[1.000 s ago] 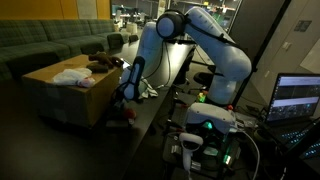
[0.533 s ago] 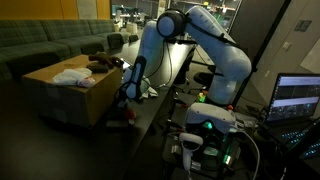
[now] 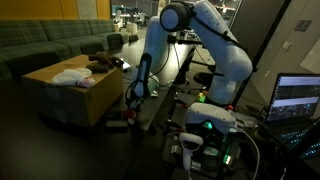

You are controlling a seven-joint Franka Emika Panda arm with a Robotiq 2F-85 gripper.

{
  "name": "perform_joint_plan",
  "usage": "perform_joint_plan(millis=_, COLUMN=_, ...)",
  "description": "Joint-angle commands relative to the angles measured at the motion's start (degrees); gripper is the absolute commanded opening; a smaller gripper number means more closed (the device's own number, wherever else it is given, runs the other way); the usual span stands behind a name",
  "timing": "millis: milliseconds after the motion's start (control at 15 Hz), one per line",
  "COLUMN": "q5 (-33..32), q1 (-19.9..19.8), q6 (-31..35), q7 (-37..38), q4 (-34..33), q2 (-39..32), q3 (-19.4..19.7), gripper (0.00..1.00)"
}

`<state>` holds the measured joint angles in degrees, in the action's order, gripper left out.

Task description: Swap the things on the box with the things on the table

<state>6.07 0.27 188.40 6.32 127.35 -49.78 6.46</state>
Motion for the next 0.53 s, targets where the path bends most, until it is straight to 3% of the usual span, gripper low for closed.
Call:
perform_joint_plan(millis=0, q5=2.52, q1=4.22, q6=-2.52, q7=1.82, q4=5.34, q2=3.04, q3=2.50, gripper=1.00)
perform_joint_plan(millis=467, q5=4.08, q1=7.53, q6=-5.81, q7=5.07, q4=8.01, q2=6.32, q3=5.20, gripper=1.00)
